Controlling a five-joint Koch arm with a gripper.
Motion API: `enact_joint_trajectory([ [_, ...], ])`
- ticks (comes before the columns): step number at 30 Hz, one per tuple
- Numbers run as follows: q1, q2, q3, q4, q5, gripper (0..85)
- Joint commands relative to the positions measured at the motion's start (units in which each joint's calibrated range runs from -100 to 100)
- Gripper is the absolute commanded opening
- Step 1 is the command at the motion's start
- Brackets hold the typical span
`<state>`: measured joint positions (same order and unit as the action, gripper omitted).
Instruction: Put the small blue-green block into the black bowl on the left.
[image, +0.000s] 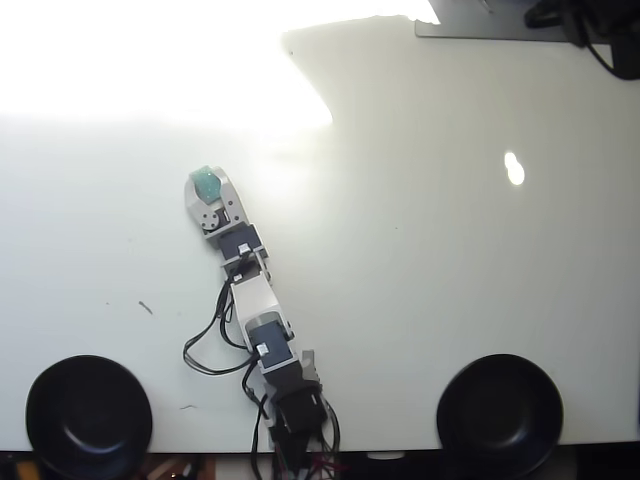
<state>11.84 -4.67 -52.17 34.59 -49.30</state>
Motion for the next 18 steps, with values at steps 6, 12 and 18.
enact_joint_trajectory([
  [6, 2.59, -7.81, 0.69, 3.71, 2.00, 3.4],
  [12, 6.64, -18.31, 0.41, -0.50, 2.88, 3.2],
  [18, 10.99, -30.63, 0.78, -6.75, 3.32, 3.2],
])
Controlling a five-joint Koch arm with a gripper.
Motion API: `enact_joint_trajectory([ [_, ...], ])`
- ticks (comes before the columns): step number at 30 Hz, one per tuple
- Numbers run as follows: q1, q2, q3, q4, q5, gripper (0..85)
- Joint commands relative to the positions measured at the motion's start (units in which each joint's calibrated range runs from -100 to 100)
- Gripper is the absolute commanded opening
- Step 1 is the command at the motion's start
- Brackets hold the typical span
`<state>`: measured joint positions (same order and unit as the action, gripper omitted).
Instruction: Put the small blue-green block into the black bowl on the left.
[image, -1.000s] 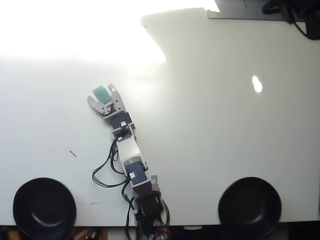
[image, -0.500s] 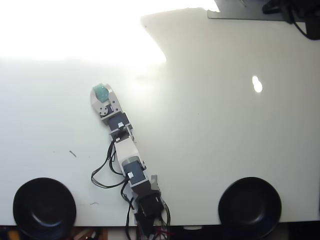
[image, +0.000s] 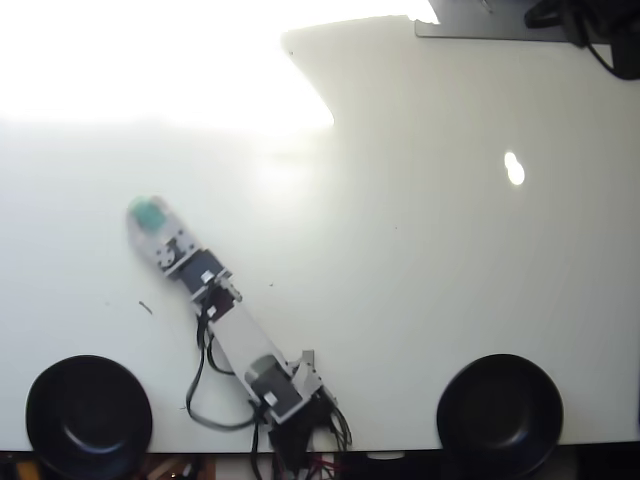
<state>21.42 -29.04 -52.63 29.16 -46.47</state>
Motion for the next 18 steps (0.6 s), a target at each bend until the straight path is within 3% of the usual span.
enact_joint_trajectory([
  [1, 2.30, -8.29, 1.25, -2.45, 0.68, 3.2],
  [8, 9.08, -20.61, 3.56, -11.13, 2.44, 3.2],
  [18, 18.71, -32.50, 9.01, -20.94, 2.59, 3.2],
])
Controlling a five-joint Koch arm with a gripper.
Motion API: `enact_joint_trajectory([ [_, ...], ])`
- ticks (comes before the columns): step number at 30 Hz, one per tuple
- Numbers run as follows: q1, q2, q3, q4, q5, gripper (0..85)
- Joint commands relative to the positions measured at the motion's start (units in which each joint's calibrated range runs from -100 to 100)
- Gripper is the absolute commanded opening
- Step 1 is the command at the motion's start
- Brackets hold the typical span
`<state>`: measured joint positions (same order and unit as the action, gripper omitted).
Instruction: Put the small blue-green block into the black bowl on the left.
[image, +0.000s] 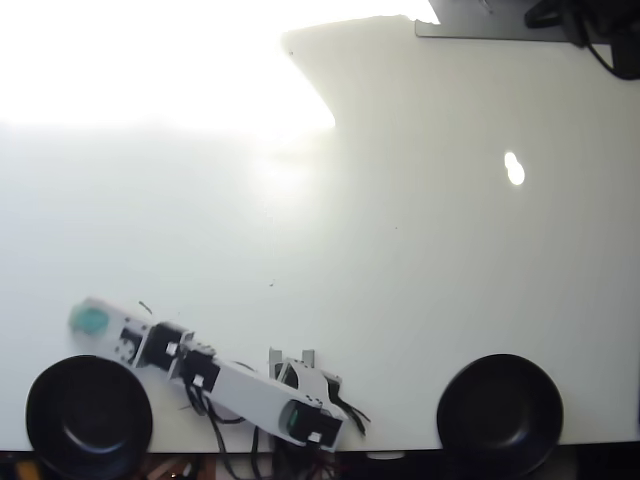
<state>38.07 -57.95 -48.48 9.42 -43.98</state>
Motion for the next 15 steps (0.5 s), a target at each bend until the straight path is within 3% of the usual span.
enact_joint_trajectory([
  [1, 3.27, -4.66, 5.04, -2.08, 0.10, 3.2],
  [8, 11.09, -7.77, 6.79, -7.51, 0.10, 3.2],
  [15, 14.26, -7.87, 6.06, -9.70, 0.24, 3.2],
])
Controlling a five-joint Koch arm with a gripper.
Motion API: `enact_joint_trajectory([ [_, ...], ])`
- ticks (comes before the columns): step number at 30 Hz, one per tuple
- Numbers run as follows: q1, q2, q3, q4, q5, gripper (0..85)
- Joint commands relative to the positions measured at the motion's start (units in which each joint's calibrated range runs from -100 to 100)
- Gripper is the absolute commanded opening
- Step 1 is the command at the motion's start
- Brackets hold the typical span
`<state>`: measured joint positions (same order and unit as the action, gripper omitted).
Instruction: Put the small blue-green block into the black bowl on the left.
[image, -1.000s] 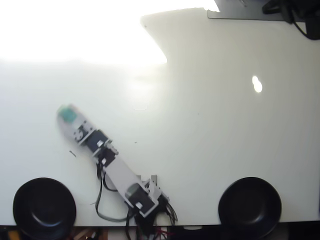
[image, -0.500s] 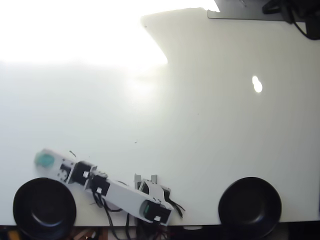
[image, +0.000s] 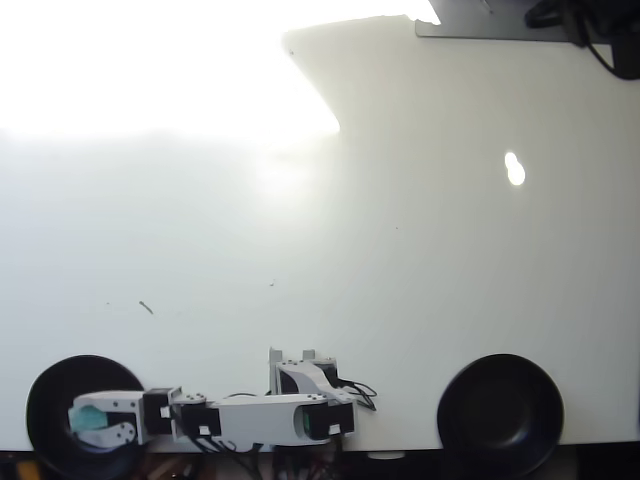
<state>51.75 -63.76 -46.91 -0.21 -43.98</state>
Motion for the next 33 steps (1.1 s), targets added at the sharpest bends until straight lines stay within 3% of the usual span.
enact_joint_trajectory([
  [1, 0.73, -2.06, 4.21, -0.32, 0.34, 3.2],
  [15, 1.95, -2.28, 2.73, -2.10, 2.15, 3.7],
  [18, 2.05, -2.17, 2.73, -2.02, 2.20, 25.2],
  [19, 2.00, -2.17, 2.73, -2.10, 2.20, 28.7],
  [25, 1.37, -2.17, 2.73, -1.94, 2.34, 36.9],
  [28, 0.83, -2.49, 3.10, -1.86, 5.13, 36.8],
  [33, -2.78, -5.06, 3.10, -1.38, 13.43, 36.7],
])
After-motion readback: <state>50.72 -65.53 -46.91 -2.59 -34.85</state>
